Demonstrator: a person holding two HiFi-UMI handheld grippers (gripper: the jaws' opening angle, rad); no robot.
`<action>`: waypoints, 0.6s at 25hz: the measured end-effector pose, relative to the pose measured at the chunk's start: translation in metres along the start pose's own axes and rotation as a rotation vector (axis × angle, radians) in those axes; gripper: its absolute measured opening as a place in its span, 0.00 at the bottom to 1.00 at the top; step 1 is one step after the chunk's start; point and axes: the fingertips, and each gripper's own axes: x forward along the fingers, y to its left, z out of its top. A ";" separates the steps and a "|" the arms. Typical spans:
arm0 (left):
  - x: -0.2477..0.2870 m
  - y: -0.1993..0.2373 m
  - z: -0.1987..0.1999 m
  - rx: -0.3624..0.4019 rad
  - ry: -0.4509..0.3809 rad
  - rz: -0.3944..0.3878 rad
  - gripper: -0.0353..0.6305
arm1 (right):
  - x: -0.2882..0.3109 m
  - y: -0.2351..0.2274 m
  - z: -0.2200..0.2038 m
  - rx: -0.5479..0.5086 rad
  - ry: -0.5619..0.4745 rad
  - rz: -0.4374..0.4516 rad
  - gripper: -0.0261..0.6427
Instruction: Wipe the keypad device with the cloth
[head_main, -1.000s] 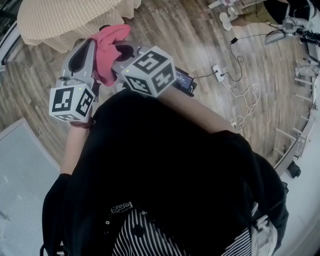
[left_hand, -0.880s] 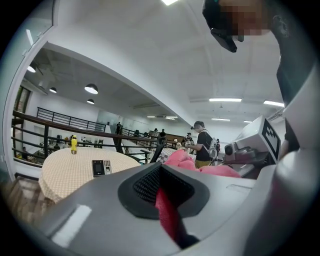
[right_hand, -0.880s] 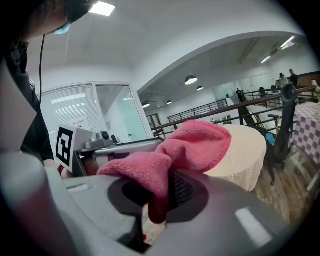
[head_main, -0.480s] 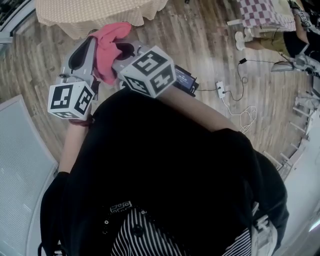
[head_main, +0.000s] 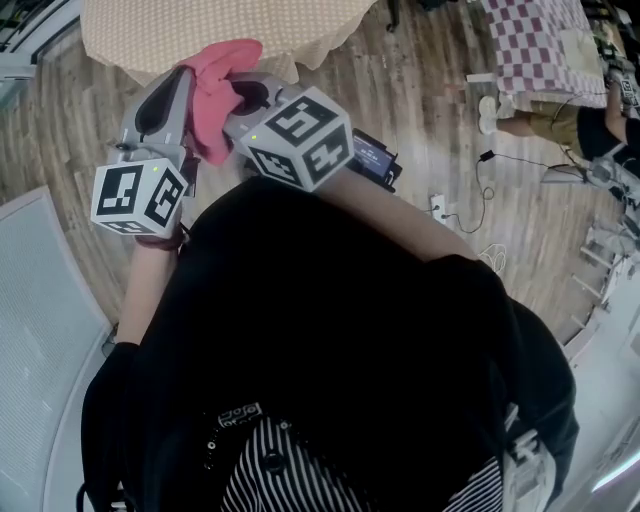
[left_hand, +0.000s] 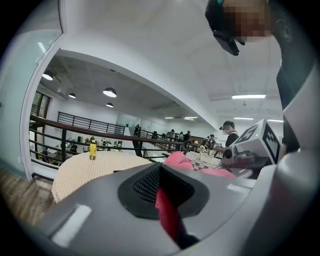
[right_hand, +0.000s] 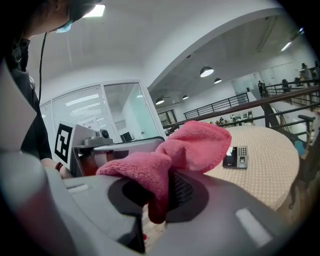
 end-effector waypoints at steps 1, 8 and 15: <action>0.012 0.002 0.005 0.003 0.002 0.005 0.06 | 0.001 -0.011 0.008 0.000 0.002 0.007 0.14; 0.065 0.021 0.024 0.013 0.030 0.076 0.06 | 0.015 -0.059 0.040 0.000 0.025 0.100 0.14; 0.109 0.029 0.029 -0.003 0.065 0.142 0.06 | 0.022 -0.101 0.054 0.031 0.053 0.192 0.14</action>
